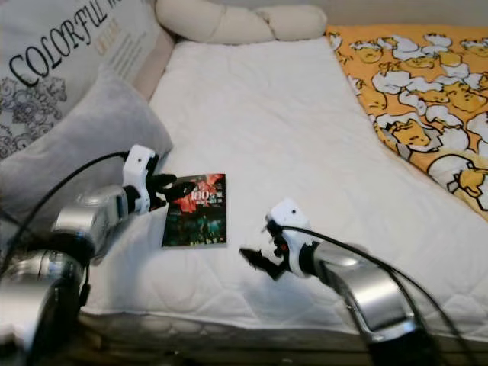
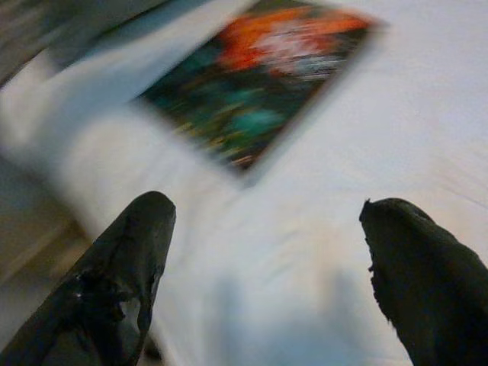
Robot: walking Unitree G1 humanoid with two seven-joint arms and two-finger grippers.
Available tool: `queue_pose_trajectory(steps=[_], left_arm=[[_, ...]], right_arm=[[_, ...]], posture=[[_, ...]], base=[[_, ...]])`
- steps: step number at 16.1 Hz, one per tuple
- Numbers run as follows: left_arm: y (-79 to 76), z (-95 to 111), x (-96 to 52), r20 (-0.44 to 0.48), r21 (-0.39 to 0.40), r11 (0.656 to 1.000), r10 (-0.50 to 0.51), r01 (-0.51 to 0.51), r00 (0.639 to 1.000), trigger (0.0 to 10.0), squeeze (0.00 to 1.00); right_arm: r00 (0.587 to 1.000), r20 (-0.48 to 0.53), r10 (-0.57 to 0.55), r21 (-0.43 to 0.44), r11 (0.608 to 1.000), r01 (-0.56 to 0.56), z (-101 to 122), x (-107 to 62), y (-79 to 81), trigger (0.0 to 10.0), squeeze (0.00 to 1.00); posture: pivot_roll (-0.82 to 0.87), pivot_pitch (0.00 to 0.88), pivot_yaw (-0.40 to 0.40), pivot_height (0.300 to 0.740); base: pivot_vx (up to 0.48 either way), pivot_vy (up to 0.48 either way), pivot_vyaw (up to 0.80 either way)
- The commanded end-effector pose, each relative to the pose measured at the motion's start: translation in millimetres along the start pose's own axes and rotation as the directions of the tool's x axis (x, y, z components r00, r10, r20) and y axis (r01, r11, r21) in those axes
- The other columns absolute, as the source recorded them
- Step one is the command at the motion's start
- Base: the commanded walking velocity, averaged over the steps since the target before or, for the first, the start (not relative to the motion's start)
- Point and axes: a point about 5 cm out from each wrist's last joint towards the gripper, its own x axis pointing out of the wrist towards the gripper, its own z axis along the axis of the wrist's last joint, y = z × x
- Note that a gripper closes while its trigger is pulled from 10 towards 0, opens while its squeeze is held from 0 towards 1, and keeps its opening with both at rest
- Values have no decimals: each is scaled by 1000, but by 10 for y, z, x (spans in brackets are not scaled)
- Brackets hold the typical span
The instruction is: Clean up the room
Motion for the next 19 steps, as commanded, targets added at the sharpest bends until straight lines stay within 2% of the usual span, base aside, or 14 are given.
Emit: queue_pose_trajectory(steps=[1, 3, 4, 5, 6, 8, 9, 10, 11, 13, 19], left_arm=[[-97, 82, -96, 93, 25, 998, 52, -55, 994, 10000, 0], [-146, 54, -258, 148, 81, 985, 140, -153, 979, 10000, 0], [-161, 18, -353, 151, 37, 975, 213, -220, 965, 10000, 0], [-187, -19, -453, 145, 46, 962, 260, -269, 955, 10000, 0], [-232, -46, -532, 142, 56, 953, 286, -297, 947, 10000, 47], [-324, -82, -664, 147, 18, 937, 344, -350, 928, 10000, 98], [-339, -97, -699, 147, 19, 930, 362, -368, 921, 10000, 106], [-356, -98, -743, 149, 18, 918, 388, -395, 909, 10000, 173], [-367, -121, -777, 133, 2, 909, 412, -416, 901, 10000, 176], [-357, -119, -775, 122, 28, 908, 412, -418, 903, 10000, 176], [-313, -63, -840, 93, 45, 885, 457, -462, 884, 10000, 180]], right_arm=[[987, -6, -159, 69, 985, 159, -35, -3, -131, 10000, 0], [967, 16, -252, 105, 963, 249, -48, 15, -181, 10000, 0], [950, 35, -310, 125, 945, 304, -38, 15, -206, 10000, 0], [942, 62, -330, 132, 938, 320, -13, 21, -199, 10000, 0], [941, 87, -328, 122, 941, 317, 13, 32, -169, 10000, 0], [939, 110, -327, 111, 942, 315, 41, 69, -108, 10000, 0], [939, 102, -329, 107, 942, 318, 30, 88, -91, 10000, 0], [937, 98, -334, 101, 940, 325, 15, 106, -80, 10000, 0], [935, 91, -342, 93, 938, 334, 1, 121, -79, 10000, 0], [938, 90, -336, 88, 940, 328, -1, 135, -68, 10000, 0], [926, 125, -356, 137, 931, 339, -19, 132, -92, 10000, 0]], posture=[[-91, 0, 37, 740], [-80, 0, 34, 740], [-75, 0, 34, 740], [-71, 0, 33, 740], [-64, 0, 31, 740], [-59, 0, 31, 740], [-58, 0, 33, 740], [-56, 0, 33, 740], [-49, 0, 31, 740], [-47, 0, 31, 740], [-26, 0, 15, 740]], base=[[0, 0, 0], [0, 0, 0], [0, 0, 0], [0, 0, 0], [0, 0, 0], [0, 0, 0], [0, 0, 0], [0, -330, 0], [0, -480, 0], [0, -480, 0], [0, -468, 0]])
